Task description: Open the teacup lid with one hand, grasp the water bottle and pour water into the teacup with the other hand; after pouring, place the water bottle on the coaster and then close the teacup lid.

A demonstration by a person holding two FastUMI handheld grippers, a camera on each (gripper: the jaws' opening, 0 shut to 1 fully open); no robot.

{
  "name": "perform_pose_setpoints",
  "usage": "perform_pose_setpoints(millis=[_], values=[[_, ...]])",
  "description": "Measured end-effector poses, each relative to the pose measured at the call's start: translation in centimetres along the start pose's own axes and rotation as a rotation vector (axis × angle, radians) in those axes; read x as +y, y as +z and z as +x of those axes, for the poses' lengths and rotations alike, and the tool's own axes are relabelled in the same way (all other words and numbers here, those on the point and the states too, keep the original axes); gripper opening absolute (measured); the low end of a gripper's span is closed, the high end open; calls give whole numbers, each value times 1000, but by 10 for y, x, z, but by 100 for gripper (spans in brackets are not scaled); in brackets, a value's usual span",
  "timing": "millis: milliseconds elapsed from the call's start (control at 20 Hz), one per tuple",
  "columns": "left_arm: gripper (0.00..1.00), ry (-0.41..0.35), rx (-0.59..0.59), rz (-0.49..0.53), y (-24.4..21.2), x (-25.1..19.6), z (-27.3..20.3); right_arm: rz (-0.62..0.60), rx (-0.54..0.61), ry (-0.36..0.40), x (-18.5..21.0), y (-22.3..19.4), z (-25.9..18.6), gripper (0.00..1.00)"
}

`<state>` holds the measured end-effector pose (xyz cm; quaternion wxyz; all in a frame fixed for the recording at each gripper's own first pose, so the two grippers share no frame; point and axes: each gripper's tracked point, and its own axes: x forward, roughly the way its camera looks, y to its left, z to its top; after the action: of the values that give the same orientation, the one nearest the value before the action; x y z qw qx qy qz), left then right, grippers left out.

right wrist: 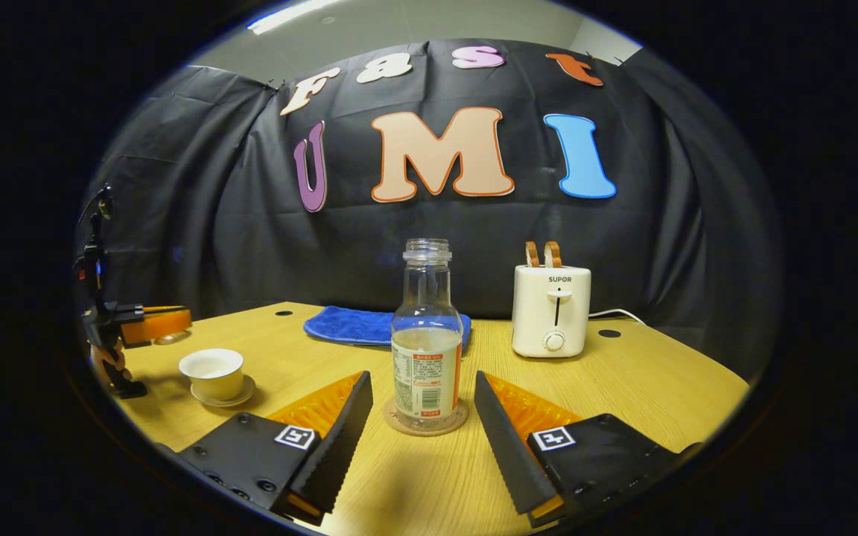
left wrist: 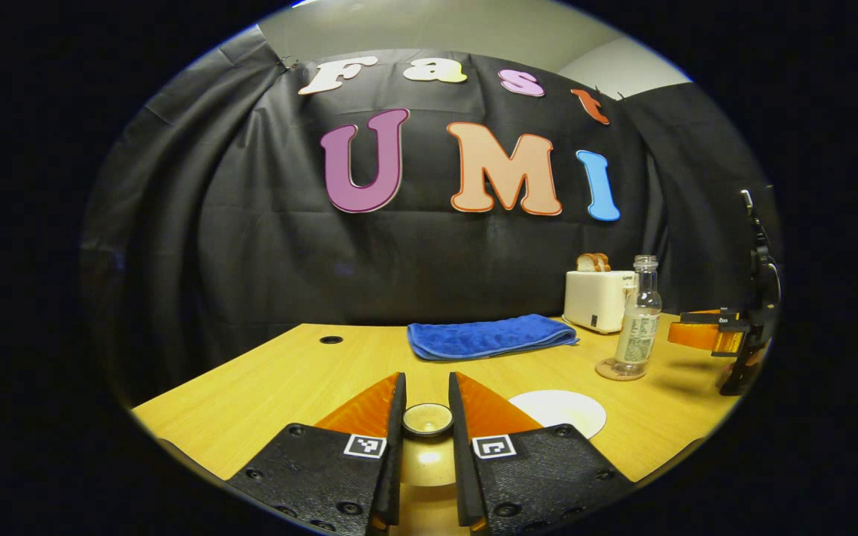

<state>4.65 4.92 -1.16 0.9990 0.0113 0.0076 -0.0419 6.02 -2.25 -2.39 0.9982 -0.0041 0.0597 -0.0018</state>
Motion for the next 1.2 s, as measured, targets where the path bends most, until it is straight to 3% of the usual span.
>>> perform_pose_setpoints(millis=[250, 300, 450, 750, 800, 1200], values=[[27, -192, -8, -3, 1, -52, 10, 4, -62, 3, -1, 9, -17, 89], [27, -221, -8, -3, 2, -60, 11, 4, -61, 8, 0, 8, -20, 93], [28, -294, -4, 0, 0, -81, 11, 4, -63, 12, 0, 10, -21, 89], [28, -334, 93, 32, -15, -92, 21, 5, -62, 12, 1, 10, -23, 93], [28, -337, 107, 38, -17, -93, 23, 5, -63, 13, 0, 10, -23, 89], [31, -330, 145, 49, -22, -93, 28, 5, -61, 21, 2, 10, -24, 89]])
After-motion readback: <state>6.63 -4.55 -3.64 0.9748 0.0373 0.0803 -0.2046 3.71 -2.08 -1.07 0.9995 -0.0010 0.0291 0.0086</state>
